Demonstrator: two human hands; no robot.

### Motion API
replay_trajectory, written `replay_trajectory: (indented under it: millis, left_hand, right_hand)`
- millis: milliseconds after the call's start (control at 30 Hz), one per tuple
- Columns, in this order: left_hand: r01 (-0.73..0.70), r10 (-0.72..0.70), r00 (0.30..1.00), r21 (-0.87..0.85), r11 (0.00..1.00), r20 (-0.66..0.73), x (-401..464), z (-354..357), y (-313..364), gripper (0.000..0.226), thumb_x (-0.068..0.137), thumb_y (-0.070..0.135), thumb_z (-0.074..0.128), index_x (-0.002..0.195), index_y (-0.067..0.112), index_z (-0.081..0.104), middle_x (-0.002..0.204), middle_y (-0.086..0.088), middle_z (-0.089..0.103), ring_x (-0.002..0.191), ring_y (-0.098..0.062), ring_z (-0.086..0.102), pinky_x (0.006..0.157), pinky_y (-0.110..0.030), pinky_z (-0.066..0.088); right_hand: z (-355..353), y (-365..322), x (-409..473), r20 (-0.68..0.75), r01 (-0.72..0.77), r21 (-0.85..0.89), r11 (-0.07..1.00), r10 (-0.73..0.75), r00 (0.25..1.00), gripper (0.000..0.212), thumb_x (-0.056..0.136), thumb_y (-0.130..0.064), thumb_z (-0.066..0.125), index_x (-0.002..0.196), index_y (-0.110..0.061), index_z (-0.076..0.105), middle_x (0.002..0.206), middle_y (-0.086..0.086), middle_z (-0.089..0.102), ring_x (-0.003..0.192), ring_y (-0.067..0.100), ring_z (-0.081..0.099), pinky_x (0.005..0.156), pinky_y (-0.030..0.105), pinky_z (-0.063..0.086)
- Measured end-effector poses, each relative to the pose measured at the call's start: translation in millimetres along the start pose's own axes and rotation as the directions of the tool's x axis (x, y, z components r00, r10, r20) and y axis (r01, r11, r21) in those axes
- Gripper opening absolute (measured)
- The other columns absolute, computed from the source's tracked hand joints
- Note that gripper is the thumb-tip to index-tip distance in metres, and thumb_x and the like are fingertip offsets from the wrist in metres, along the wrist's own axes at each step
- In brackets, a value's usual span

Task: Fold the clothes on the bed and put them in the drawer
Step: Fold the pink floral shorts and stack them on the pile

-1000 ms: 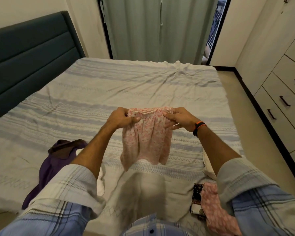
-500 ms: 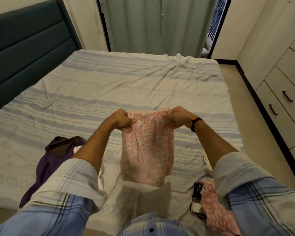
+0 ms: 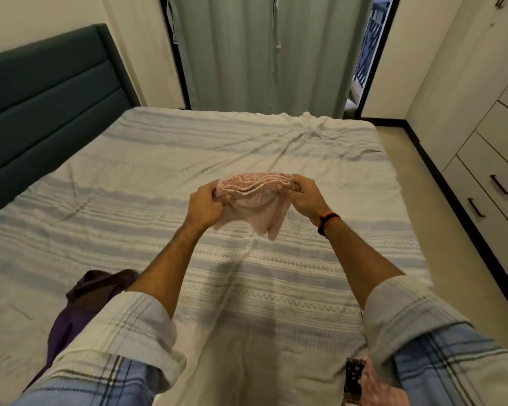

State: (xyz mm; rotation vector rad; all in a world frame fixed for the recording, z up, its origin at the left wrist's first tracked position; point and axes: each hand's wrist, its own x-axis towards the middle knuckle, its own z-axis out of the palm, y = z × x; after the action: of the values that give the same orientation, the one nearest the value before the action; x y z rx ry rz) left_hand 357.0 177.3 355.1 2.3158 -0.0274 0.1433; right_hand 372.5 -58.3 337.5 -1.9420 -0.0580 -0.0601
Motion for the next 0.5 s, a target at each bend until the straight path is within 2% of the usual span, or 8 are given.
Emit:
replay_trajectory:
  millis: [67, 167, 233, 300, 367, 500]
  left_hand:
    - [-0.026, 0.026, 1.0, -0.045, 0.999, -0.002, -2.3, 2.7, -7.4, 0.032, 0.09, 0.009, 0.065, 0.121, 0.016, 0.067, 0.107, 0.008, 0.068, 0.097, -0.011, 0.06, 0.084, -0.022, 0.044]
    - [0.029, -0.026, 0.998, -0.045, 0.999, 0.052, -14.9, 14.9, -28.0, 0.034, 0.087, 0.015, 0.071, 0.121, 0.018, 0.068, 0.11, 0.004, 0.071, 0.102, -0.013, 0.063, 0.087, -0.026, 0.048]
    - [0.097, -0.096, 0.99, 0.0, 0.995, 0.106, -31.8, 28.6, -44.6, 0.031, 0.087, 0.02, 0.072, 0.118, 0.015, 0.069, 0.105, 0.001, 0.072, 0.097, -0.013, 0.062, 0.083, -0.025, 0.045]
    - [0.159, -0.164, 0.97, 0.045, 0.986, 0.178, -54.5, 46.6, -65.6, 0.03, 0.087, 0.022, 0.072, 0.115, 0.013, 0.07, 0.104, -0.001, 0.072, 0.096, -0.016, 0.063, 0.08, -0.023, 0.043]
    - [0.218, -0.236, 0.935, 0.094, 0.971, 0.264, -81.0, 64.9, -89.2, 0.028, 0.087, 0.021, 0.071, 0.113, 0.012, 0.071, 0.106, -0.006, 0.073, 0.1, -0.022, 0.066, 0.078, -0.022, 0.043]
    - [0.28, -0.354, 0.846, 0.233, 0.931, 0.399, -137.7, 93.5, -130.1, 0.023, 0.089, 0.021, 0.065, 0.108, 0.009, 0.071, 0.107, -0.013, 0.072, 0.104, -0.032, 0.065, 0.074, -0.025, 0.039]
  right_hand:
    - [1.6, 5.0, -1.8, -0.005, 0.01, -0.025, 1.0, -0.01, 1.0, 0.021, 0.089, -0.021, 0.067, 0.092, 0.0, 0.064, 0.084, 0.002, 0.063, 0.076, 0.013, 0.057, 0.071, 0.031, 0.047]
    - [7.4, 27.0, -14.2, 0.035, -0.043, -0.066, 0.997, 0.045, 0.998, 0.023, 0.09, -0.019, 0.068, 0.099, 0.001, 0.065, 0.092, 0.017, 0.069, 0.084, 0.031, 0.064, 0.078, 0.044, 0.052]
    - [15.8, 50.6, -31.1, 0.084, -0.1, -0.105, 0.989, 0.109, 0.99, 0.026, 0.089, -0.027, 0.071, 0.101, -0.004, 0.067, 0.098, 0.015, 0.072, 0.09, 0.029, 0.067, 0.085, 0.047, 0.053]
    - [26.9, 81.7, -56.0, 0.148, -0.157, -0.122, 0.98, 0.174, 0.974, 0.038, 0.085, -0.043, 0.072, 0.103, -0.009, 0.07, 0.1, 0.009, 0.074, 0.097, 0.025, 0.069, 0.089, 0.046, 0.054]
    - [38.9, 116.6, -84.1, 0.178, -0.243, -0.166, 0.956, 0.271, 0.946, 0.055, 0.079, -0.059, 0.07, 0.102, -0.01, 0.071, 0.097, 0.011, 0.074, 0.094, 0.026, 0.069, 0.086, 0.045, 0.054]
    - [62.0, 166.5, -144.0, 0.257, -0.354, -0.274, 0.894, 0.423, 0.869, 0.054, 0.085, -0.05, 0.07, 0.099, 0.002, 0.067, 0.081, 0.014, 0.066, 0.073, 0.024, 0.058, 0.07, 0.039, 0.044]
